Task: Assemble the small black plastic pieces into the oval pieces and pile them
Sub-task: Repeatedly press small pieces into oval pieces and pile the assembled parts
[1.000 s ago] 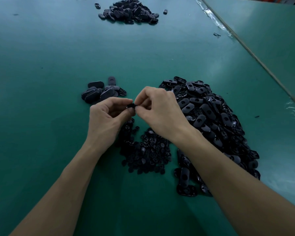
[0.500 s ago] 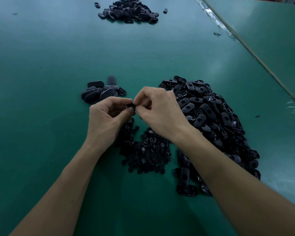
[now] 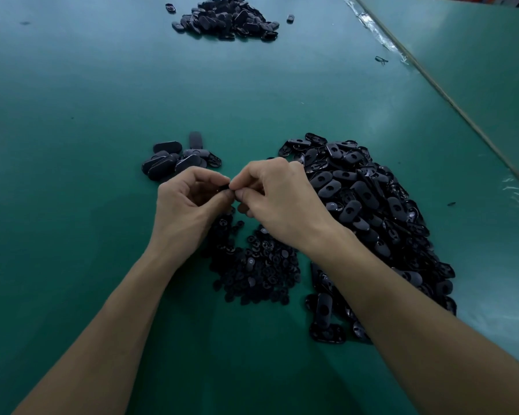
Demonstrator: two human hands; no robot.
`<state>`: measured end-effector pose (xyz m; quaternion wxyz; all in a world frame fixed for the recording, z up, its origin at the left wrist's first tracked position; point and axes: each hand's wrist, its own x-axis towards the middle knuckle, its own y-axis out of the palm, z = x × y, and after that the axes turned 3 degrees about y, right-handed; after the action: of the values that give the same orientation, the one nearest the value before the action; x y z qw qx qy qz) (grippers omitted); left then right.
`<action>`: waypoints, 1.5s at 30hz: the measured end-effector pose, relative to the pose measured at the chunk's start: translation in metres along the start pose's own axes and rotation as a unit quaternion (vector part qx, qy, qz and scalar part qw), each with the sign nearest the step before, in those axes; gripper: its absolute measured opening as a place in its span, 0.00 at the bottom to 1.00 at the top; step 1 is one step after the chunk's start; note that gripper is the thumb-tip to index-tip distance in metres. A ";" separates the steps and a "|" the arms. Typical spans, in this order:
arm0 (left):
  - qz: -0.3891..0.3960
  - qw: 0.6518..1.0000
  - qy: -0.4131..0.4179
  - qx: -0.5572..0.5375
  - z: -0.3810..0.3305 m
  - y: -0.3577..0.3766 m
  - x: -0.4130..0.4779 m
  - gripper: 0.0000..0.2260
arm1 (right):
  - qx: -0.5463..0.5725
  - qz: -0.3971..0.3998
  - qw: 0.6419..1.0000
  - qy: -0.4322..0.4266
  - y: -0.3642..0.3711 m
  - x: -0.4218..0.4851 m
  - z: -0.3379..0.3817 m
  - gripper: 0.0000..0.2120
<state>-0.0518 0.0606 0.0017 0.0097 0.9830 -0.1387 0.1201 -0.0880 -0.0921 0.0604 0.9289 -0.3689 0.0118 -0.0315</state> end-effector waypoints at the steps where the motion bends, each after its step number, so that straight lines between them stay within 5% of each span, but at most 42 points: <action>1: -0.003 1.000 0.002 0.000 0.000 0.000 0.000 0.08 | -0.001 0.002 1.000 -0.004 -0.001 0.000 0.001 0.09; 10: -0.027 1.000 -0.014 -0.004 0.000 0.003 0.001 0.11 | -0.047 -0.009 0.999 -0.018 -0.009 0.002 -0.001 0.13; 23: 0.008 0.997 -0.012 -0.082 -0.004 0.009 -0.001 0.07 | 0.085 0.007 0.996 -0.033 -0.015 -0.001 -0.025 0.07; 45: 0.025 1.000 0.004 -0.006 -0.004 0.015 -0.006 0.12 | 0.119 -0.067 0.991 -0.007 -0.001 -0.021 -0.038 0.03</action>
<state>-0.0623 0.0476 0.0041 0.0128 0.9787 -0.1636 0.1231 -0.1105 -0.1174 0.0328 0.9620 -0.2562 -0.0231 -0.0918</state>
